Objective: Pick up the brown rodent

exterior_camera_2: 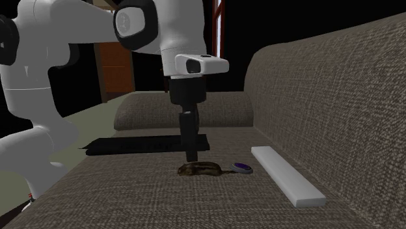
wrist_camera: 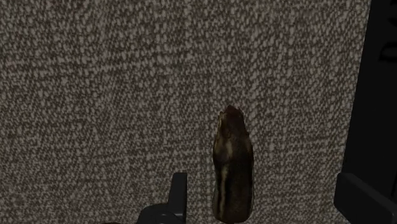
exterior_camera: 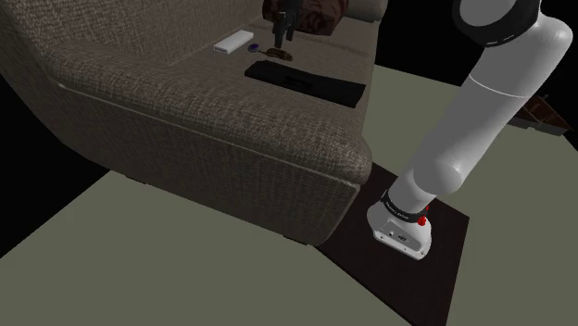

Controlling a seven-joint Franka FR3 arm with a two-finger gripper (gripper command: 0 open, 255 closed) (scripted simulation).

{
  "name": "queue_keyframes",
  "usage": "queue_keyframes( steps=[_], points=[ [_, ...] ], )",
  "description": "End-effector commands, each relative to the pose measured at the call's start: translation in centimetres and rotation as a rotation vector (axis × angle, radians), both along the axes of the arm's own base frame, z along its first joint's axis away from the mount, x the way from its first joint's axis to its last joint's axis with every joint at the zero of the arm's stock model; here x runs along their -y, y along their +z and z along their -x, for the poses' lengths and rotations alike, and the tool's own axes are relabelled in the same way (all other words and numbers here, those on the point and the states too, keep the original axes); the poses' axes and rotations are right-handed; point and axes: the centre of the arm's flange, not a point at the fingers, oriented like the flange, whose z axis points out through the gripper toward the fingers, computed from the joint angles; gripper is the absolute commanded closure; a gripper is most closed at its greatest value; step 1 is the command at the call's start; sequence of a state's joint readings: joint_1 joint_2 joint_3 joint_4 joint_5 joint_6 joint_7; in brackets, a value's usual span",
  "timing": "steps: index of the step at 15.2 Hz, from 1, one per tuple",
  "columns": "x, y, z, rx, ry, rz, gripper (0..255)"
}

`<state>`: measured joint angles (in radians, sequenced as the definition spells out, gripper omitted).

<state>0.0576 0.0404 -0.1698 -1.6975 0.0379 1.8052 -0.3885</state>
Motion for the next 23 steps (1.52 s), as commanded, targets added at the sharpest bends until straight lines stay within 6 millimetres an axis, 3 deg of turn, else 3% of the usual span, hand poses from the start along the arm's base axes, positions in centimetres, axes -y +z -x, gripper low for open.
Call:
queue_keyframes(
  steps=[1, 9, 11, 12, 21, 23],
  points=[
    [0.1, -0.6, -2.5, 0.003, 0.034, -0.003, 0],
    [0.1, -4.6, -3.0, 0.004, 0.041, -0.003, 0],
    [0.1, -4.6, -3.0, 0.004, 0.041, -0.003, 0],
    [0.0, -4.7, -3.0, 0.004, 0.041, -0.003, 255],
    [0.1, -4.6, -3.0, 0.004, 0.041, -0.003, 255],
    [0.1, -3.6, -3.0, 0.004, 0.041, -0.003, 255]
  ],
)
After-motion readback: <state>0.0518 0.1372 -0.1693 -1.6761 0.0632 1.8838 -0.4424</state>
